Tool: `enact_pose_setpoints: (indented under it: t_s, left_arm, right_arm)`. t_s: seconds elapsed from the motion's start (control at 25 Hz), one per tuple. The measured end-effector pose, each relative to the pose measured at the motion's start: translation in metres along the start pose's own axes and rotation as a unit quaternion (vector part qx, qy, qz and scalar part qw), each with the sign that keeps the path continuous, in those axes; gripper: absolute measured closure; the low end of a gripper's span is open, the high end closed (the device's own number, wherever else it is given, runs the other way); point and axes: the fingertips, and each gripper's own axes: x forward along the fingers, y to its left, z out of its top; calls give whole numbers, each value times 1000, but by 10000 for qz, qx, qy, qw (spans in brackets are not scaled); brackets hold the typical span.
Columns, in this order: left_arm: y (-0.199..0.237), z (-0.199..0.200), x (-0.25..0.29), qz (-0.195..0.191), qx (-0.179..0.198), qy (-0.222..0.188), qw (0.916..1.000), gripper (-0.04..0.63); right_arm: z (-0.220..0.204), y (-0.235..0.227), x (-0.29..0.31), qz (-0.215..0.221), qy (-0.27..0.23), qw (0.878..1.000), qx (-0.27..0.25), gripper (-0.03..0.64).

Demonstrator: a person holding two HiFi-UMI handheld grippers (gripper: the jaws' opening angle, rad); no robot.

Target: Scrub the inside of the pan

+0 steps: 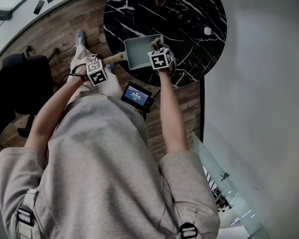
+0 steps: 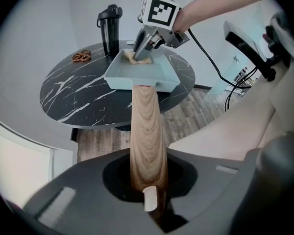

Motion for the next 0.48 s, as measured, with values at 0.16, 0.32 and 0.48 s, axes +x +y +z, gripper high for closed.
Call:
enact_pose_setpoints:
  t_s: [0.16, 0.32, 0.48]
  left_arm:
    - [1, 1, 1, 21, -83, 71, 9999, 566]
    - [0, -1, 0, 27, -97, 116, 9999, 568]
    - [0, -1, 1, 24, -43, 104, 9999, 568]
  right_arm:
    - [1, 4, 6, 230, -46, 9985, 498, 548]
    - [3, 13, 5, 254, -9, 9977, 626, 549]
    - [6, 27, 8, 455, -42, 9969, 635, 548]
